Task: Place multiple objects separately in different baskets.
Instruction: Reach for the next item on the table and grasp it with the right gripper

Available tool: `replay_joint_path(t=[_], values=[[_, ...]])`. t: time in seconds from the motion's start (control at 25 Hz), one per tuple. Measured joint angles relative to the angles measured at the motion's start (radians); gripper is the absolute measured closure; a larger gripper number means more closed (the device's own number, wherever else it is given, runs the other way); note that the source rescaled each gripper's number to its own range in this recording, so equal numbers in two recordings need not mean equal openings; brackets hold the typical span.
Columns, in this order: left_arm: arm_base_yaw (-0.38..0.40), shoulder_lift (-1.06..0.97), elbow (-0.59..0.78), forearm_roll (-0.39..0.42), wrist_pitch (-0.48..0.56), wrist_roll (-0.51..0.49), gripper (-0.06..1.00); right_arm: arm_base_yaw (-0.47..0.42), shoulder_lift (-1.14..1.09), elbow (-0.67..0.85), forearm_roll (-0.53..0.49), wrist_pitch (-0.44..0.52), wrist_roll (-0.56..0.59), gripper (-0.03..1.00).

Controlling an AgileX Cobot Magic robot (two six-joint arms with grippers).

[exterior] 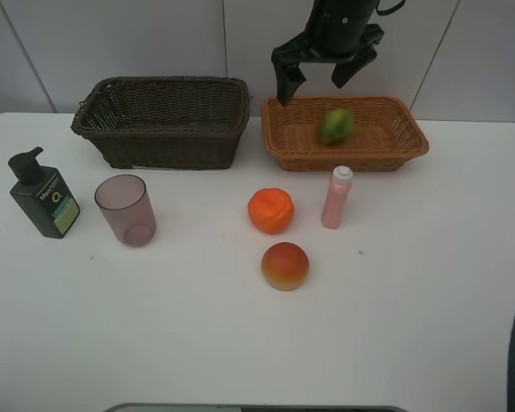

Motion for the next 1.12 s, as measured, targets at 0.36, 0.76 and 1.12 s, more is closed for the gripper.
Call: replay_joint_path(t=[0.36,0.76,1.12], values=[[0.0,0.0,0.0,0.0,0.0,0.0,0.06,0.159,-0.116,0.266,0.002,-0.055,-0.229,-0.03],[0.0,0.0,0.0,0.0,0.0,0.0,0.06,0.238,-0.083,0.392,0.014,-0.158,-0.543,-0.03],[0.0,0.0,0.0,0.0,0.0,0.0,0.06,0.24,0.032,0.395,0.02,-0.192,-0.594,-0.03]])
